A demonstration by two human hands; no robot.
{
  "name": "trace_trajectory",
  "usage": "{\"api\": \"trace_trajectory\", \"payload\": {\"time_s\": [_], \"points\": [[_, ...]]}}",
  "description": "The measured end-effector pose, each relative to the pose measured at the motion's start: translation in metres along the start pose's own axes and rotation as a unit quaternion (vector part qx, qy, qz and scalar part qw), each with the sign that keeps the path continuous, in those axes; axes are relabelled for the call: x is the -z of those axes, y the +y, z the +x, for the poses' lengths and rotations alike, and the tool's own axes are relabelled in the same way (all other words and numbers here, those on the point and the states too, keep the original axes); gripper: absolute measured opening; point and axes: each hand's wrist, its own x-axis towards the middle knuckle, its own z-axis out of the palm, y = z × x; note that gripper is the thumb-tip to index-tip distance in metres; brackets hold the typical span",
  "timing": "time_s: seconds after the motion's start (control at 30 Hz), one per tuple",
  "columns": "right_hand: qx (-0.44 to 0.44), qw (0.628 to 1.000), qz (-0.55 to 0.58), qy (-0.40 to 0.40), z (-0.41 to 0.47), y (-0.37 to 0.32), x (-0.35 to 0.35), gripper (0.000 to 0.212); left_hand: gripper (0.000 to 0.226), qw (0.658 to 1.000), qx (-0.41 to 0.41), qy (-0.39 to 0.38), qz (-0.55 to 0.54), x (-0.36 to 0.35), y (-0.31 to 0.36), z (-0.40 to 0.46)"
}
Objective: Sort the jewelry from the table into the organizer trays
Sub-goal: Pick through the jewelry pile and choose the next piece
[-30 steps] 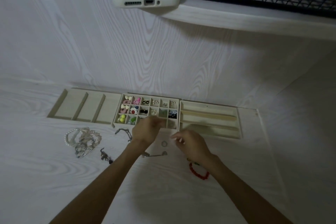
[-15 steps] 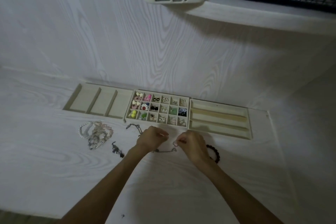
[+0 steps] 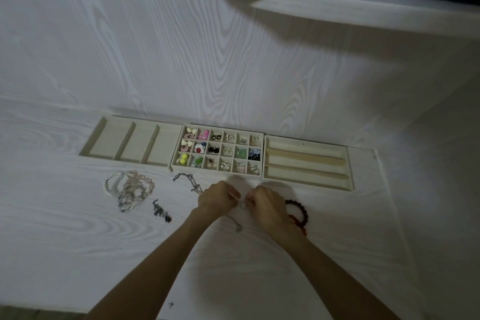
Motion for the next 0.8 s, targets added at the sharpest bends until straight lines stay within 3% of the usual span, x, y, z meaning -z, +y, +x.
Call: {"api": "trace_trajectory", "payload": {"time_s": [0.1, 0.33, 0.53, 0.67, 0.8], "points": [[0.011, 0.998, -0.056, -0.013, 0.003, -0.003, 0.0, 0.023, 0.02, 1.0, 0.005, 0.004, 0.009, 0.0, -0.001, -0.001], [-0.017, 0.997, -0.044, -0.056, 0.003, 0.008, -0.009, 0.019, 0.028, 0.999, 0.015, 0.011, -0.051, -0.011, 0.007, -0.005], [-0.036, 0.992, 0.117, -0.014, -0.001, 0.022, -0.017, 0.019, 0.025, 0.981, 0.021, 0.01, -0.195, -0.022, 0.007, -0.005], [-0.057, 0.963, 0.254, 0.072, -0.001, 0.023, -0.007, 0.018, 0.025, 0.957, 0.007, 0.055, -0.286, -0.004, 0.012, -0.003], [-0.056, 0.936, 0.326, 0.122, 0.004, 0.029, 0.015, 0.021, 0.024, 0.963, -0.052, 0.131, -0.228, 0.03, 0.035, 0.012]]}}
